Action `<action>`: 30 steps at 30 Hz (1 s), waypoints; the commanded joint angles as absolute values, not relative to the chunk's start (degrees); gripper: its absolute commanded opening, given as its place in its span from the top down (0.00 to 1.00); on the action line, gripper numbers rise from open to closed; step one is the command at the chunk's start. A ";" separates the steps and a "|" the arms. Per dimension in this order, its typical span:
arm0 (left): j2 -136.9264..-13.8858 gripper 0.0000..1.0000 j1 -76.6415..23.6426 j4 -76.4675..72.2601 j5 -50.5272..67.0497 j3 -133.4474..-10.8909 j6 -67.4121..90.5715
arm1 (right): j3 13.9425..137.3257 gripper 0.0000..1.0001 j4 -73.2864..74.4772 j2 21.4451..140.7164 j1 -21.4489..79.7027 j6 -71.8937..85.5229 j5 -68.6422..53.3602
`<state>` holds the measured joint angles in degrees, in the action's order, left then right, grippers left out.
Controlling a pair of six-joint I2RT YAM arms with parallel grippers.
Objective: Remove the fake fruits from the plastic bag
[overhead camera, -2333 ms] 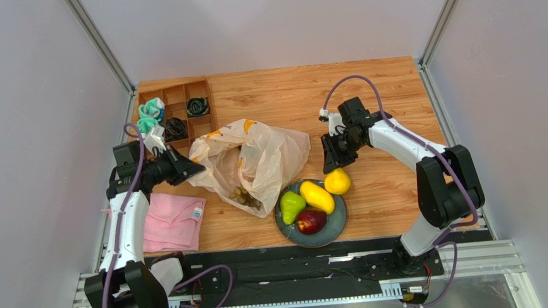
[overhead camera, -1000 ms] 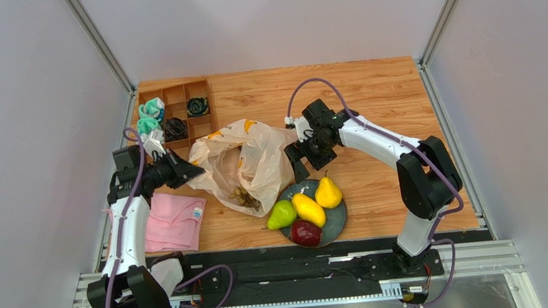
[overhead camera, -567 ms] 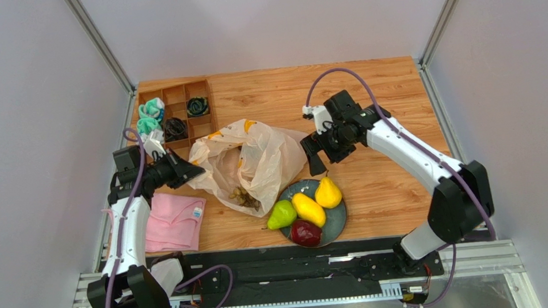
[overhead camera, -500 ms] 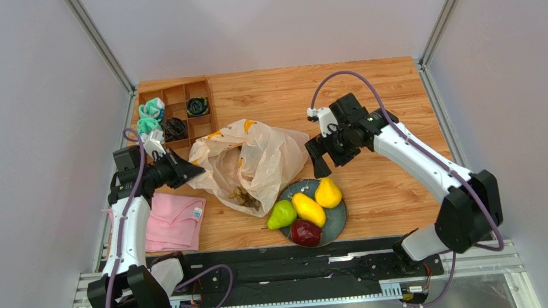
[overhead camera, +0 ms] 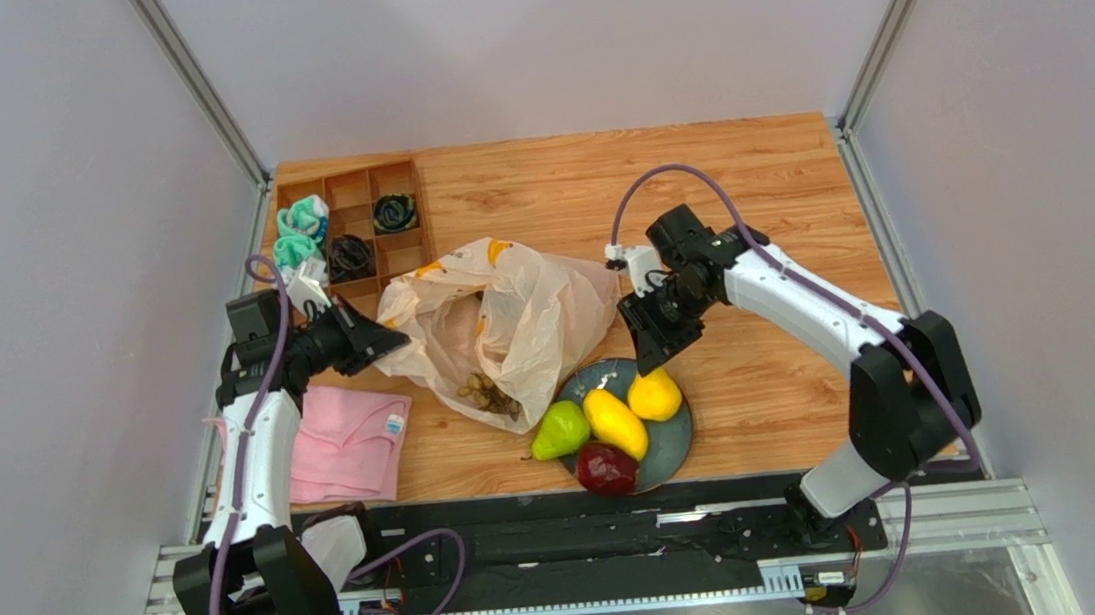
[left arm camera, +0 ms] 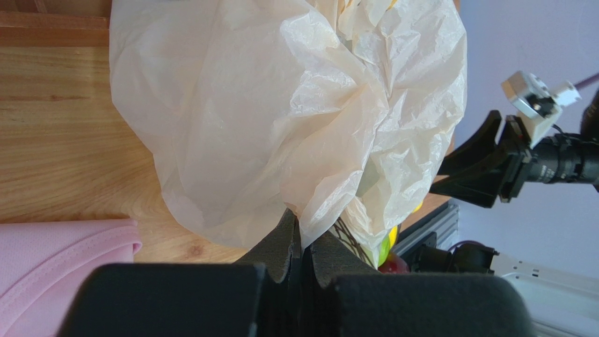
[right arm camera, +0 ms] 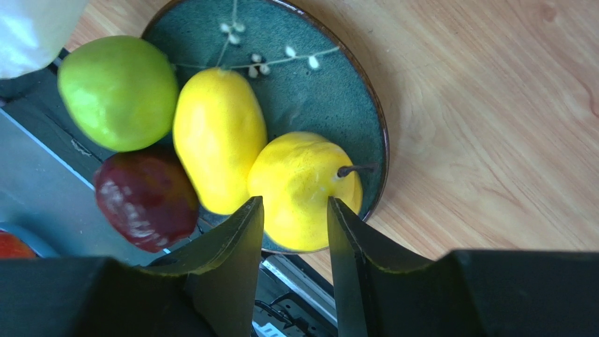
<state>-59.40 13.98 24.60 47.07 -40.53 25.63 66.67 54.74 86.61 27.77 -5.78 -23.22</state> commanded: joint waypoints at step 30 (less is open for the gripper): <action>-56.60 1.00 14.77 18.99 51.33 -40.43 30.05 | 94.90 0.43 42.55 93.24 38.31 -5.29 -29.44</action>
<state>-57.89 14.28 23.00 48.64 -40.03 27.57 90.13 47.29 87.55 33.85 -7.35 -28.75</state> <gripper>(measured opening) 0.009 0.577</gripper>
